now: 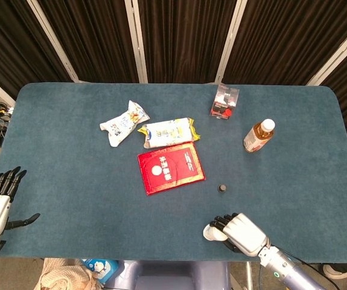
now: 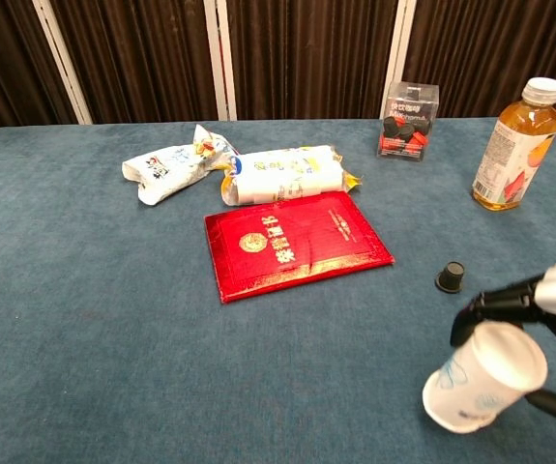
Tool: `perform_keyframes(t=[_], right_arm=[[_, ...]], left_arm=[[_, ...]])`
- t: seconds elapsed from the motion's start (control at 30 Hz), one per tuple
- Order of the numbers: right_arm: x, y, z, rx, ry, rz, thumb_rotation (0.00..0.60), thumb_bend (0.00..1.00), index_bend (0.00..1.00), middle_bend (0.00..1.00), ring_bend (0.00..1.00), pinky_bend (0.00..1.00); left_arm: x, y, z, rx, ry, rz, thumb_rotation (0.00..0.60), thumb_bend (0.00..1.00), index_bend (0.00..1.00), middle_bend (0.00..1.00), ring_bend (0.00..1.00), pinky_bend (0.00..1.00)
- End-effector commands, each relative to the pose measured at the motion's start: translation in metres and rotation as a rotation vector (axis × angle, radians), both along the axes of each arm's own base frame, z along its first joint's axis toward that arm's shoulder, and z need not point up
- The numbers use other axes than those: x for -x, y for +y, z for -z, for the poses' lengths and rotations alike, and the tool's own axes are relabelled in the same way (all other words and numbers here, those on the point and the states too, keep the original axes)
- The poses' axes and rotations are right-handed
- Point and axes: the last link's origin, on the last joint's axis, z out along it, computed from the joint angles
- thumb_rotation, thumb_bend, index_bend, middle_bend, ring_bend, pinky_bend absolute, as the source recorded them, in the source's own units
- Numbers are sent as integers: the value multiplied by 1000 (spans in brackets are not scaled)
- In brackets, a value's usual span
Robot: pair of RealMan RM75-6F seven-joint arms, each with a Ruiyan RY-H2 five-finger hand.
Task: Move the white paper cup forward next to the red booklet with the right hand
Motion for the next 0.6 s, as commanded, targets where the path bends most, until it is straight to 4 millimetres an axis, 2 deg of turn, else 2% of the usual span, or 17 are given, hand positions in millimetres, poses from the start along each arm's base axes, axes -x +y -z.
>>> perform_keyframes(t=[0.03,0.27,0.6], right_arm=[[-7,-8,-8,37,-18,-5,600,462,422,359,430,567],[-12,-34,-23,161,-45,32,600,461,422,359,430,567],[4,-57,-20,232,-17,115,600,461,422,359,430,567]], left_arm=[[0,0,0,0,0,0,600,0,0,0,0,18],[0,0,0,0,1,0,600,0,0,0,0,18],[0,0,1,2,2,0,600,0,0,0,0,18]])
